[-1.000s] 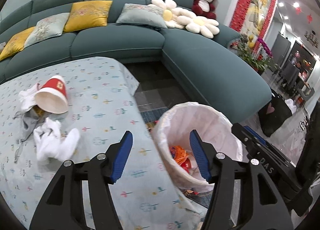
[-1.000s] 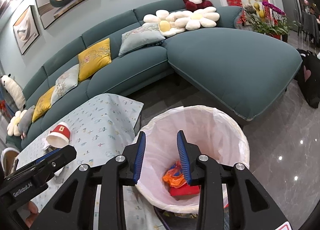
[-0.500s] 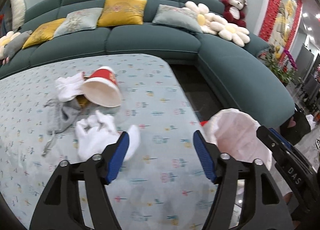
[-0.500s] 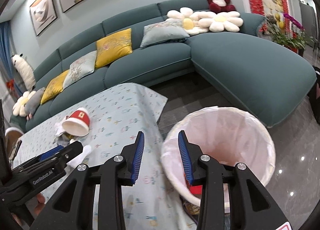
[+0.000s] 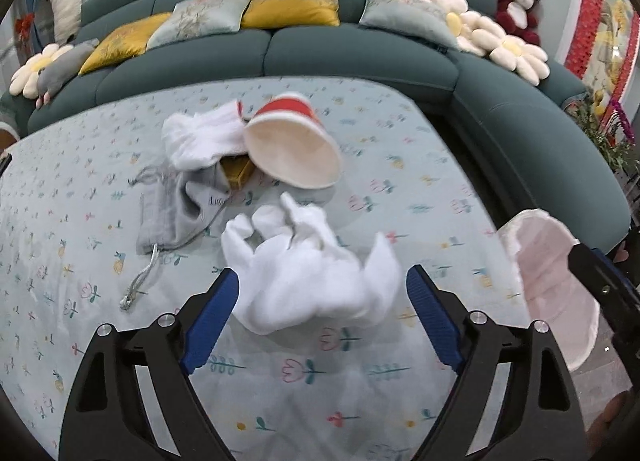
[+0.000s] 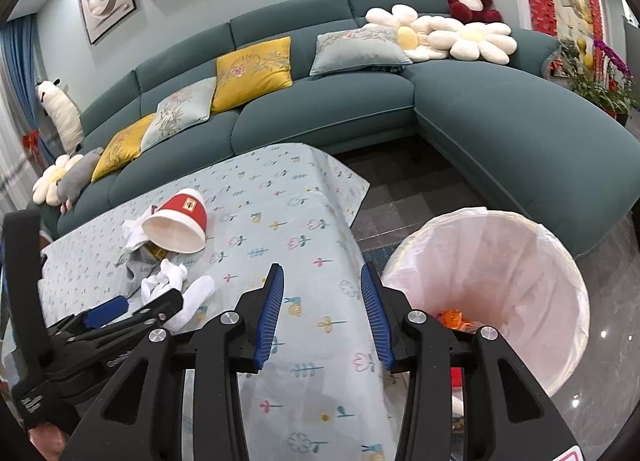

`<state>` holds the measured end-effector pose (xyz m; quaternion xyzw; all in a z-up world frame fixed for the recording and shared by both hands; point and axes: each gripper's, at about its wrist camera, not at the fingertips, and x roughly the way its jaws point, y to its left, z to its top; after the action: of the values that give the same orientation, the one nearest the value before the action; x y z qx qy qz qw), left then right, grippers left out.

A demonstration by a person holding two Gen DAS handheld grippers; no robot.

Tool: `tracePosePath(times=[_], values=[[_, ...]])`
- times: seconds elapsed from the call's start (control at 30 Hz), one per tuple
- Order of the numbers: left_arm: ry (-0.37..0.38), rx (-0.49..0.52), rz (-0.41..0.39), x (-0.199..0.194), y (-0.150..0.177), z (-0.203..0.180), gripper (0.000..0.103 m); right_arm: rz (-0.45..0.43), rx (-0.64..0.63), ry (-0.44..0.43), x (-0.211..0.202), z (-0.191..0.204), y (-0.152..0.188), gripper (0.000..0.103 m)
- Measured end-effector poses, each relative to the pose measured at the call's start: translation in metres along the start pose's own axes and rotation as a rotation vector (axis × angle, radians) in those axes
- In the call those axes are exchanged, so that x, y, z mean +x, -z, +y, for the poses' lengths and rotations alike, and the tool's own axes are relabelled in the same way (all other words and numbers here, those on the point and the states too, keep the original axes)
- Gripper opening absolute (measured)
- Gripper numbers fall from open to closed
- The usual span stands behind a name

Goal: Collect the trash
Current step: 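Move the left tool back to the table and grasp the white cloth, then grasp the grey sock with the right tool while the left holds the white cloth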

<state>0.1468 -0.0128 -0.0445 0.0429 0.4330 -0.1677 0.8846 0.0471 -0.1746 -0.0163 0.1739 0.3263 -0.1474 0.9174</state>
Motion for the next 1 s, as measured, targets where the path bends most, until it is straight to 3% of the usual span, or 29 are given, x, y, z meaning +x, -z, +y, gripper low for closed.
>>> tracePosePath(times=[0.13,0.37,0.43,0.6,1.0], values=[[0.001,-0.014,0.034,0.012,0.001,0.008,0.069,0.02,-0.013,-0.005,0.009,0.008,0.003,0.04],[0.03,-0.03,0.047,0.013,0.003,0.018,0.024,0.043,-0.04,-0.011,0.019,0.02,0.007,0.04],[0.036,-0.04,0.043,0.009,0.003,0.023,0.019,0.046,-0.048,-0.016,0.02,0.026,0.006,0.04],[0.04,-0.077,0.015,-0.009,0.005,0.044,0.017,0.059,-0.064,-0.065,0.022,0.049,0.003,0.04],[-0.021,-0.155,-0.02,-0.042,0.013,0.125,0.017,0.132,-0.162,-0.202,0.053,0.149,0.01,0.04]])
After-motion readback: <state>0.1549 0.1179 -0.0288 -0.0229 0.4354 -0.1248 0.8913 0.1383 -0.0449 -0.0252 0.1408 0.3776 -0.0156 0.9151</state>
